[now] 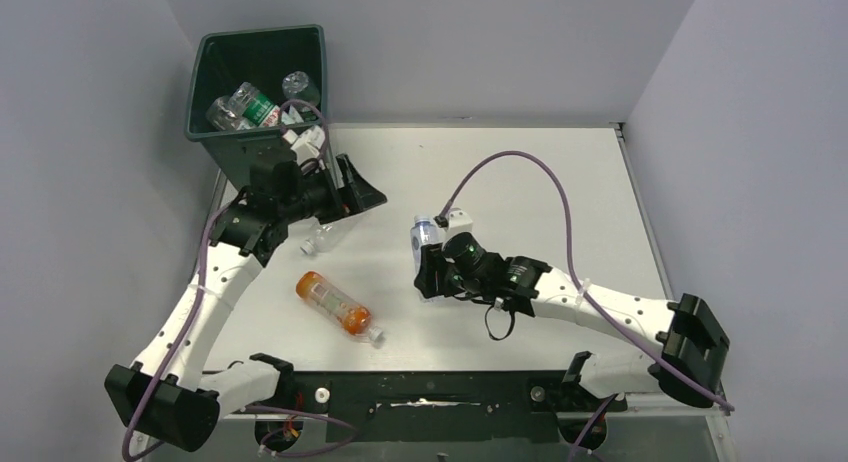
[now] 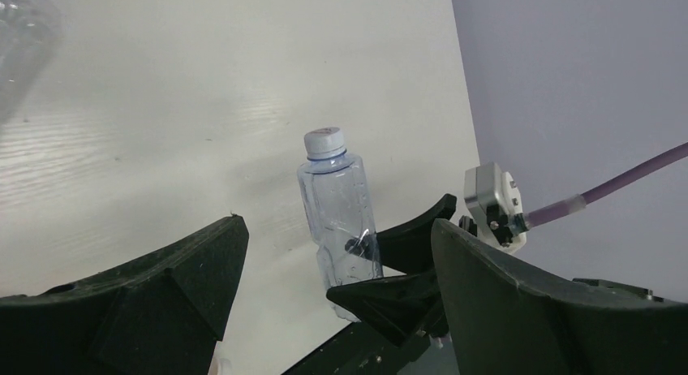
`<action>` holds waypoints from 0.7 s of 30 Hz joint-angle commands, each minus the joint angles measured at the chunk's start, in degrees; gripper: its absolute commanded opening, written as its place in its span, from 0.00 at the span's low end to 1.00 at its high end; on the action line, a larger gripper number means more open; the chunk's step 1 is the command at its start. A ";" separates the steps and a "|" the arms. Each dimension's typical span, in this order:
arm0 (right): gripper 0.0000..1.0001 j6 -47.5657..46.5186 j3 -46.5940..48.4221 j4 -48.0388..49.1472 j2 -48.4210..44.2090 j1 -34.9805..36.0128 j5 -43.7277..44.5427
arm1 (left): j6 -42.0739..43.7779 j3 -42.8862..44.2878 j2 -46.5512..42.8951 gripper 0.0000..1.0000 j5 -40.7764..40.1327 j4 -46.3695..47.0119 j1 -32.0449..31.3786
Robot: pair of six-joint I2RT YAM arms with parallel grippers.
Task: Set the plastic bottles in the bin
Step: Pick up the plastic bottle at the center of the board.
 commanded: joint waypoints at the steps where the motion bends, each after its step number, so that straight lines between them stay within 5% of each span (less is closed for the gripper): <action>1: 0.45 1.99 -0.80 -0.67 -6.15 0.17 3.36 | -2.71 -0.97 1.01 0.84 -3.16 7.06 -5.66; 21: 0.45 0.43 0.91 -0.59 -11.39 0.38 2.95 | -6.54 -2.56 6.64 0.84 -6.80 13.79 -17.03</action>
